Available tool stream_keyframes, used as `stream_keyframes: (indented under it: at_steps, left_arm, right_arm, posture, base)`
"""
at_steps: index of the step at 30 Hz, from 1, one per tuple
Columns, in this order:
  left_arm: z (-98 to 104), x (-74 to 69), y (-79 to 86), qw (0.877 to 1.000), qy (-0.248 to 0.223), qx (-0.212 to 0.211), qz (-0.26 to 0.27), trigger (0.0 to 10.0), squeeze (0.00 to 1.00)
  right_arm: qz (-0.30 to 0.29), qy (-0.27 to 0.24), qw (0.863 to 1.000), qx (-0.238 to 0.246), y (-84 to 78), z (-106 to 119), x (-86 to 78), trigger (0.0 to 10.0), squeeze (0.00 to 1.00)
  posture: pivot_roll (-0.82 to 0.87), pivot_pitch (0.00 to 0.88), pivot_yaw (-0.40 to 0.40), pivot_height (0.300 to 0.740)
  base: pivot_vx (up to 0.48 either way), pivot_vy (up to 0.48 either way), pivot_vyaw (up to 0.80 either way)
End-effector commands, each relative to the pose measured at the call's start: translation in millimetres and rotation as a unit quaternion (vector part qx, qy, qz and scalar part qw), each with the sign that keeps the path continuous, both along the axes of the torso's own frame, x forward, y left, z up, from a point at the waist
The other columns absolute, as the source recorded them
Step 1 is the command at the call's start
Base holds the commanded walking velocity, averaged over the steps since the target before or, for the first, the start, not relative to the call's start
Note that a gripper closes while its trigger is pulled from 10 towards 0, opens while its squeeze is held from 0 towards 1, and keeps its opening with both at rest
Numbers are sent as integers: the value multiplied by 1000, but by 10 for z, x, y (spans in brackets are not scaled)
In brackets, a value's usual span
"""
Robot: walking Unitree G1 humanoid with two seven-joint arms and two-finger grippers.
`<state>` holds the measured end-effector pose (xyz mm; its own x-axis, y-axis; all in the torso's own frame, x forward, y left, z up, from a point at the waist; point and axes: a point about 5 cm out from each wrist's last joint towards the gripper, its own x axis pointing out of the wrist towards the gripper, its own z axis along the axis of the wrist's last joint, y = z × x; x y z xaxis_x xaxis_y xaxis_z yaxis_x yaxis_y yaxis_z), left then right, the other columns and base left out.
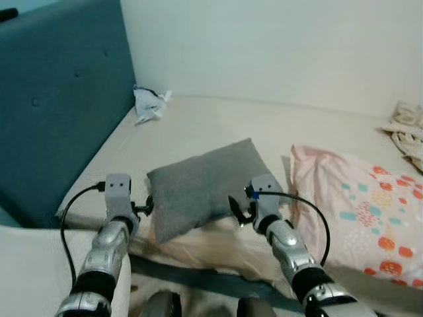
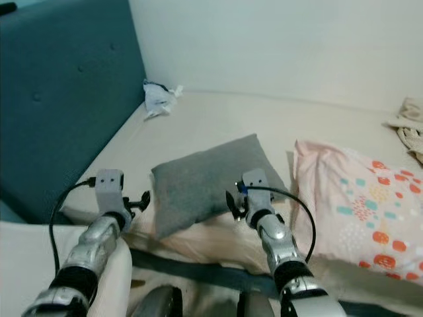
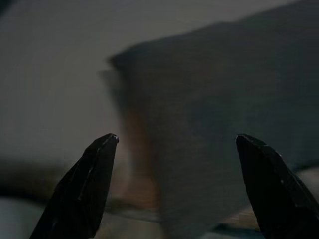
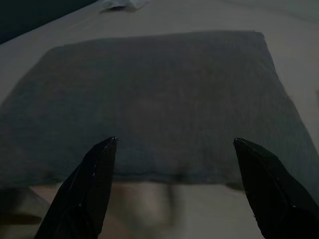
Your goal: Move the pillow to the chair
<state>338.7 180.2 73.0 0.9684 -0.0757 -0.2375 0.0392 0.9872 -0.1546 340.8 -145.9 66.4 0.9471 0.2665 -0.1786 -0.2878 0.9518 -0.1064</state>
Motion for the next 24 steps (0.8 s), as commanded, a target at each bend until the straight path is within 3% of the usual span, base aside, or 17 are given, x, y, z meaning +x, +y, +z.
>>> stream_keyframes:
  at_steps: [1, 12, 15, 16, 17, 18, 22, 24]
  left_arm:
    - [-54, -13, 20, 1000, 21, -9, -7, 10000, 0]
    - [-16, 38, 86, 999, 37, -38, -6, 10000, 0]
    - [61, 95, 219, 988, 36, -142, 43, 10000, 0]
    - [61, 95, 219, 988, 36, -142, 43, 10000, 0]
    - [91, 116, 268, 979, 34, -191, 60, 10000, 0]
    - [94, 121, 288, 976, 35, -205, 66, 10000, 0]
    - [66, 117, 313, 974, 43, -212, 74, 10000, 0]
    - [20, 99, 366, 978, 49, -179, 97, 10000, 0]
  right_arm:
    - [-6, 9, 1000, 6, -37, -13, 5, 10000, 0]
    - [-11, 3, 1000, 1, -117, 31, 30, 10000, 0]
    - [-13, -9, 1000, 17, -134, 102, 70, 10000, 0]
    - [-13, -9, 1000, 17, -134, 102, 70, 10000, 0]
    - [-11, -10, 1000, 18, -128, 122, 84, 10000, 0]
    - [-11, -11, 1000, 18, -122, 129, 91, 10000, 0]
    - [-8, -12, 1000, 17, -104, 143, 102, 10000, 0]
    - [-4, -14, 1000, 18, -81, 156, 111, 10000, 0]
  posture:
    - [44, 137, 2, 600]
    - [61, 218, 24, 580]
    - [64, 235, 24, 575]
    - [64, 235, 24, 575]
    - [63, 240, 24, 575]
    - [62, 242, 23, 575]
    - [61, 247, 20, 575]
    - [55, 252, 21, 575]
  base:
    - [0, 0, 0]
    - [0, 0, 0]
    - [0, 0, 0]
    - [0, 0, 0]
    - [0, 0, 0]
    - [0, 0, 0]
    - [0, 0, 0]
    - [0, 0, 0]
